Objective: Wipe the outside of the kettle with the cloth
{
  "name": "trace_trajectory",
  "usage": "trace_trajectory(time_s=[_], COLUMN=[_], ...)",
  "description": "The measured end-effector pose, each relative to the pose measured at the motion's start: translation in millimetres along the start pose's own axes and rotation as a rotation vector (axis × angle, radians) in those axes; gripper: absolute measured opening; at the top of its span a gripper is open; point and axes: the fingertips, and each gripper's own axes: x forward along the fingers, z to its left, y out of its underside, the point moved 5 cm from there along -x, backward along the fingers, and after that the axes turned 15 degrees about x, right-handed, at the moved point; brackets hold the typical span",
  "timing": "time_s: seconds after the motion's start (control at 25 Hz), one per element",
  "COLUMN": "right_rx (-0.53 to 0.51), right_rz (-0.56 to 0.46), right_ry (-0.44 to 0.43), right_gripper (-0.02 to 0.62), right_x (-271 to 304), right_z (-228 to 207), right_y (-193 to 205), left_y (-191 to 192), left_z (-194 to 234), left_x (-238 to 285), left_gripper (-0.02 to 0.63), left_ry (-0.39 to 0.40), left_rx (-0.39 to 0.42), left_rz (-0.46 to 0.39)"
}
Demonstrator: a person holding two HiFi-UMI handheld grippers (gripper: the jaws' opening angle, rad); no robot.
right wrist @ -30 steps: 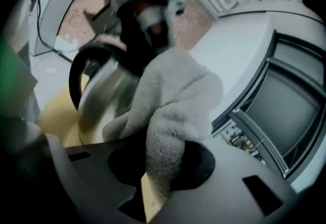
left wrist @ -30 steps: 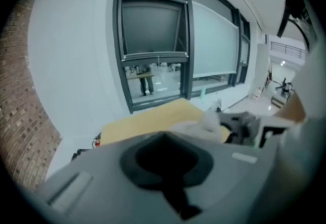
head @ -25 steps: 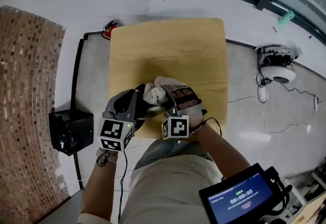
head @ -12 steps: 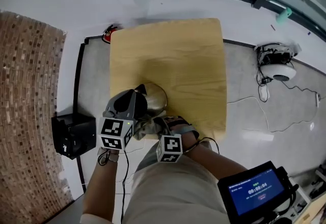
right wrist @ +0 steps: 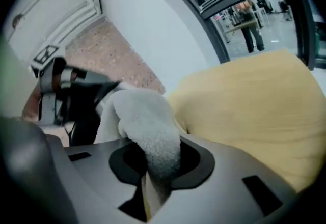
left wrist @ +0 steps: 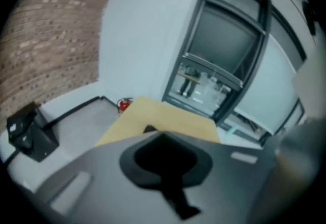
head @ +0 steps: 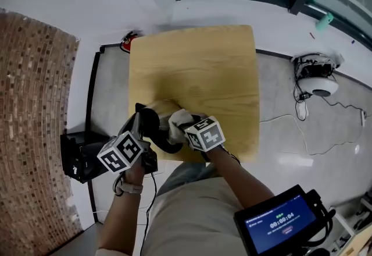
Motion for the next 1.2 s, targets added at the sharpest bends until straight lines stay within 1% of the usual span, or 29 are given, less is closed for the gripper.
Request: trace_trajectory(time_s=[0.04, 0.08, 0.12, 0.16, 0.2, 0.24, 0.28, 0.32, 0.36, 0.4, 0.44, 0.48, 0.52, 0.56, 0.6, 0.64, 0.68, 0.72, 0.76, 0.8, 0.84, 0.88, 0.96, 1.0, 1.04, 1.08, 1.12, 1.16, 1.2], right_rx=[0.011, -0.013, -0.094, -0.222, -0.366, -0.485, -0.543, -0.532, -0.474, -0.419, -0.412, -0.457, -0.526, -0.583, -0.614, -0.617, -0.599, -0.569, -0.54, -0.536, -0.568, -0.625, -0.717, -0.73, -0.73, -0.727, -0.731, -0.749, -0.786], right_rz=[-0.04, -0.079, -0.12, -0.159, -0.19, -0.204, -0.193, -0.143, -0.054, 0.048, 0.118, 0.122, 0.065, -0.023, -0.103, -0.132, -0.088, 0.03, 0.185, 0.314, 0.369, 0.348, 0.178, 0.102, 0.076, 0.123, 0.24, 0.389, 0.509], right_ry=[-0.019, -0.047, -0.077, -0.095, -0.085, -0.039, 0.03, 0.106, 0.175, 0.227, 0.256, 0.263, 0.245, 0.206, 0.165, 0.153, 0.18, 0.226, 0.264, 0.284, 0.288, 0.279, 0.206, 0.161, 0.144, 0.161, 0.198, 0.227, 0.237], right_gripper=[0.089, 0.089, 0.089, 0.089, 0.089, 0.089, 0.089, 0.089, 0.089, 0.089, 0.089, 0.089, 0.089, 0.089, 0.089, 0.089, 0.087, 0.087, 0.087, 0.088, 0.088, 0.089, 0.089, 0.089, 0.089, 0.089, 0.089, 0.089, 0.089], right_x=[-3, -7, -13, -19, -23, -23, -16, -3, 13, 25, 28, 19, 2, -15, -28, -32, -26, -13, 3, 14, 15, 7, -20, -27, -27, -18, -4, 11, 22], right_z=[3, 13, 32, 55, 73, 79, 67, 41, 8, -20, -32, -25, -3, 23, 44, 50, 39, 16, -10, -25, -25, -12, 32, 48, 50, 37, 13, -10, -23], right_y=[-15, -29, -41, -51, -57, -58, -54, -45, -32, -19, -10, -6, -8, -12, -13, -8, 4, 22, 42, 59, 65, 59, 32, 23, 21, 27, 41, 60, 77], left_y=[5, 8, 9, 10, 10, 10, 9, 9, 8, 8, 9, 10, 10, 9, 9, 9, 9, 9, 9, 10, 11, 11, 10, 9, 9, 10, 10, 11, 13], left_z=[0, -3, -7, -11, -16, -20, -22, -24, -24, -24, -24, -26, -27, -28, -27, -26, -25, -25, -27, -28, -30, -31, -30, -27, -25, -24, -24, -24, -24], left_x=[-6, -10, -13, -13, -12, -10, -8, -7, -6, -7, -9, -10, -10, -10, -9, -9, -8, -7, -7, -7, -8, -7, -5, -5, -4, -4, -3, -4, -7], left_gripper=[-0.012, -0.012, -0.012, -0.012, -0.012, -0.012, -0.011, -0.011, -0.012, -0.012, -0.012, -0.012, -0.012, -0.012, -0.011, -0.012, -0.012, -0.012, -0.012, -0.012, -0.012, -0.012, -0.012, -0.012, -0.012, -0.012, -0.012, -0.012, -0.012], left_ry=[-0.007, 0.006, 0.03, 0.052, 0.062, 0.058, 0.045, 0.031, 0.016, 0.001, -0.014, -0.027, -0.037, -0.041, -0.042, -0.038, -0.033, -0.028, -0.026, -0.027, -0.03, -0.031, -0.028, -0.025, -0.023, -0.021, -0.019, -0.017, -0.015], left_rx=[-0.054, -0.07, -0.049, 0.004, 0.077, 0.154, 0.215, 0.255, 0.277, 0.293, 0.306, 0.32, 0.332, 0.34, 0.342, 0.34, 0.336, 0.331, 0.329, 0.33, 0.336, 0.342, 0.345, 0.343, 0.342, 0.342, 0.342, 0.344, 0.348], left_rz=[0.001, 0.004, 0.009, 0.014, 0.015, 0.01, -0.001, -0.015, -0.031, -0.049, -0.068, -0.085, -0.098, -0.105, -0.107, -0.104, -0.1, -0.096, -0.092, -0.09, -0.09, -0.092, -0.095, -0.094, -0.092, -0.092, -0.091, -0.091, -0.092])
